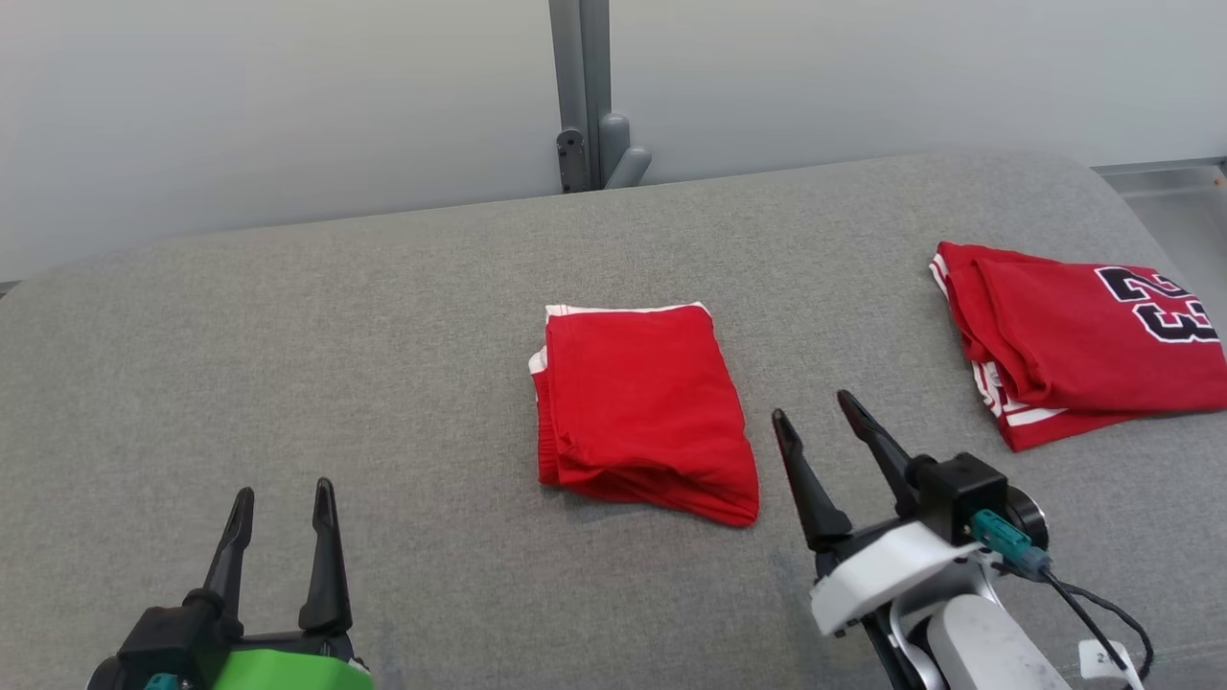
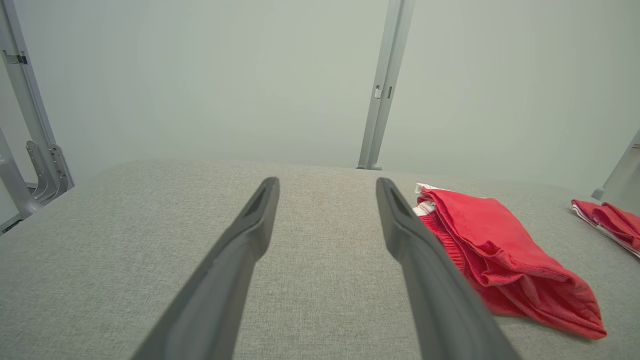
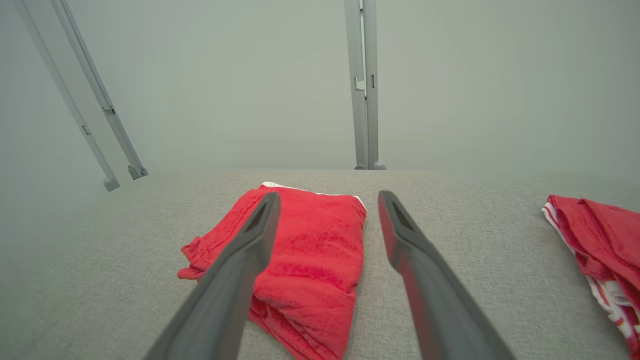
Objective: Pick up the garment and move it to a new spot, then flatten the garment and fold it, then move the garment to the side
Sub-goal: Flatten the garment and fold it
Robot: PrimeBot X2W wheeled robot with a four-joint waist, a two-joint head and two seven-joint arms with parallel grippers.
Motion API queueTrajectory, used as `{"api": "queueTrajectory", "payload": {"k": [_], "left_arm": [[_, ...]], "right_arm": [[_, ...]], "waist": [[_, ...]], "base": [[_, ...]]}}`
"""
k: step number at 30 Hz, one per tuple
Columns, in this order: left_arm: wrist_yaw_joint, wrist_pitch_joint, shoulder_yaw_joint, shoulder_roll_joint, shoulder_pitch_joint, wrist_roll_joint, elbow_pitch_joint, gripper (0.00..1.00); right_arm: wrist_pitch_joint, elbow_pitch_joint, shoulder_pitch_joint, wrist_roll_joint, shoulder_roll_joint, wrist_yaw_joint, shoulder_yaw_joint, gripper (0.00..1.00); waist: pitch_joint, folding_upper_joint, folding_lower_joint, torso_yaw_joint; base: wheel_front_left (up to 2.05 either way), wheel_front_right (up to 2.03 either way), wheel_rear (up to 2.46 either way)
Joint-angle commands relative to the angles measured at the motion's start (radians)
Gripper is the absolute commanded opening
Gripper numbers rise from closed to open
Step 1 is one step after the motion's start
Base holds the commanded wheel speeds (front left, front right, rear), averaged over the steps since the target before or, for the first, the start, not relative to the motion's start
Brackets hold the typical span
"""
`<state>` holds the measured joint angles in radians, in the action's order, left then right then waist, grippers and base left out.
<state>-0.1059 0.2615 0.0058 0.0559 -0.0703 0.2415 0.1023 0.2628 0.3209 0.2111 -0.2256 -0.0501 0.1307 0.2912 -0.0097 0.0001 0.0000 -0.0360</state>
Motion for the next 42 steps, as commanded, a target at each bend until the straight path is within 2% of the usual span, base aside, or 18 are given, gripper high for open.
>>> {"api": "queueTrajectory", "payload": {"k": [1,10,16,42], "left_arm": [[-0.006,0.004,0.012,-0.001,-0.021,-0.013,-0.011,1.00],[-0.018,0.004,0.032,-0.004,-0.077,-0.071,-0.030,1.00],[-0.023,0.004,0.012,-0.005,-0.119,-0.111,-0.058,1.00],[-0.022,0.004,-0.010,-0.005,-0.145,-0.126,-0.059,1.00]], "right_arm": [[0.003,-0.029,-0.043,0.034,-0.001,0.000,-0.038,1.00],[0.003,-0.179,-0.204,0.127,-0.001,0.000,-0.158,1.00],[0.003,-0.223,-0.283,0.125,-0.001,0.000,-0.203,1.00],[0.003,-0.221,-0.324,0.116,-0.002,0.000,-0.167,1.00]], "waist": [[-0.005,-0.0001,0.0000,0.001],[-0.032,-0.0001,0.0000,0.008],[-0.051,-0.0001,0.0000,0.012],[-0.063,-0.0001,0.0000,0.032]], "base": [[0.00,0.00,0.00],[0.00,0.00,0.00],[0.00,0.00,0.00],[0.00,0.00,0.00]]}}
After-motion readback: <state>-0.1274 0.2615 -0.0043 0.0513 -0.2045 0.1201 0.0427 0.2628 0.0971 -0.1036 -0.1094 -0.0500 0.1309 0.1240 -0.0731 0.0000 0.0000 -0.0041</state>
